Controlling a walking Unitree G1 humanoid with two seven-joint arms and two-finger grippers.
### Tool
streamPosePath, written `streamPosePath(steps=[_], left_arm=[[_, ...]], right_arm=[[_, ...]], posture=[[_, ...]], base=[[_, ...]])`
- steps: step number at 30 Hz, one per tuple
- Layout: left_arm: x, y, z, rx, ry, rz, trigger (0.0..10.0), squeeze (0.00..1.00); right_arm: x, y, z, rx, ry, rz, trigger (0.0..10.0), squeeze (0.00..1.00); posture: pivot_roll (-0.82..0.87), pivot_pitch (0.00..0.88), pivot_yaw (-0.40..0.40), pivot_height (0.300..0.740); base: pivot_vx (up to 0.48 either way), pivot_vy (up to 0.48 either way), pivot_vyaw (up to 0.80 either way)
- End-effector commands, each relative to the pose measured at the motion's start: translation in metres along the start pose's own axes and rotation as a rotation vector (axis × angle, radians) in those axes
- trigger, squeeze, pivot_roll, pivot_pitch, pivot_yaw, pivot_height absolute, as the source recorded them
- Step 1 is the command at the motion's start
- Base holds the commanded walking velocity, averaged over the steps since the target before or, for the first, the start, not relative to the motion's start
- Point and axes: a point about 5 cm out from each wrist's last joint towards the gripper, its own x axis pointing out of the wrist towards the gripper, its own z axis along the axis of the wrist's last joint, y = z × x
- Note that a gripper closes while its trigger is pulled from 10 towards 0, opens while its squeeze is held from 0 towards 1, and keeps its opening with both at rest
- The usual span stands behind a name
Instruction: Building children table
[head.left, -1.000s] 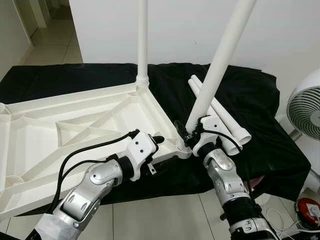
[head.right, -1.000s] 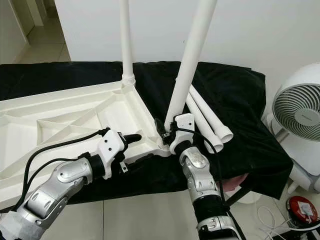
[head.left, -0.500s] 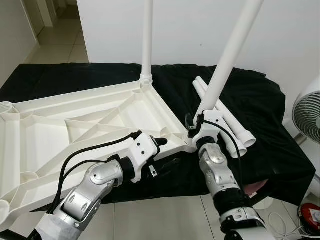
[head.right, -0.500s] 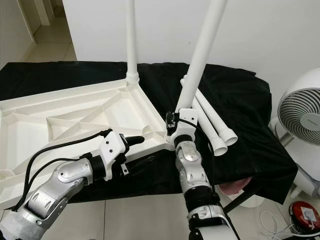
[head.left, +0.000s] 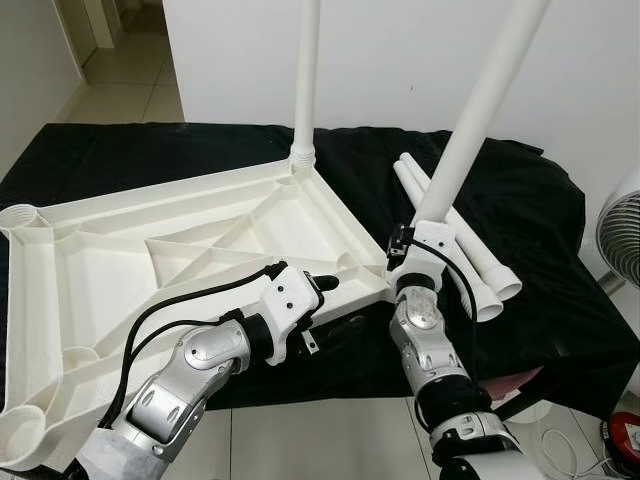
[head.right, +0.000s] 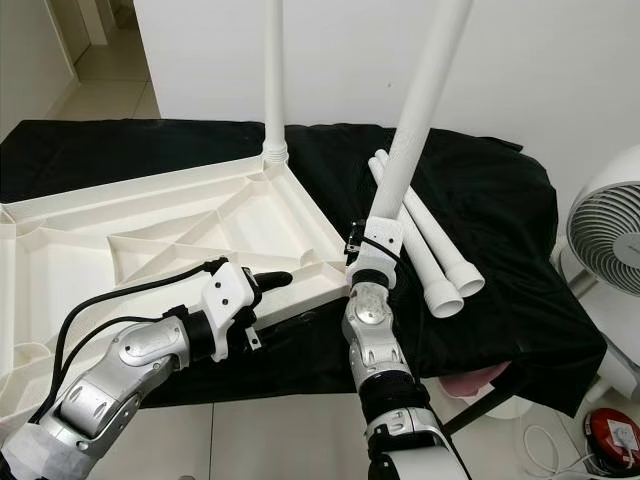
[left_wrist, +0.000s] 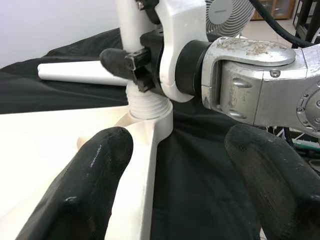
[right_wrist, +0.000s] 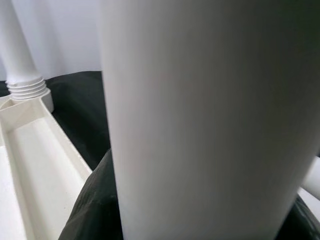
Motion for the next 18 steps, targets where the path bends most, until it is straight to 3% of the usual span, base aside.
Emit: streamPosePath(steps=[1,10,18], left_arm=[[0.0001,-0.0017,-0.0010,0.013,0.010,-0.031,10.0,0.00],[0.0007,-0.0016,-0.0010,0.022,0.012,-0.036,10.0,0.00],[0.0016,-0.0011,-0.0010,0.027,0.012,-0.037,10.0,0.00]], right_arm=[[-0.0081,-0.0258,-0.0314,-0.044,0.142,-0.123,10.0,0.00],[-0.0078,-0.0323,-0.0318,-0.016,0.150,-0.222,10.0,0.00],[-0.0051,-0.0334,-0.0314,-0.012,0.145,-0.236,10.0,0.00]], posture=[[-0.01,0.000,-0.051,0.740],[-0.01,0.000,-0.049,0.740],[-0.01,0.000,-0.046,0.740]], base=[[0.000,0.000,0.00],[0.000,0.000,0.00],[0.000,0.000,0.00]])
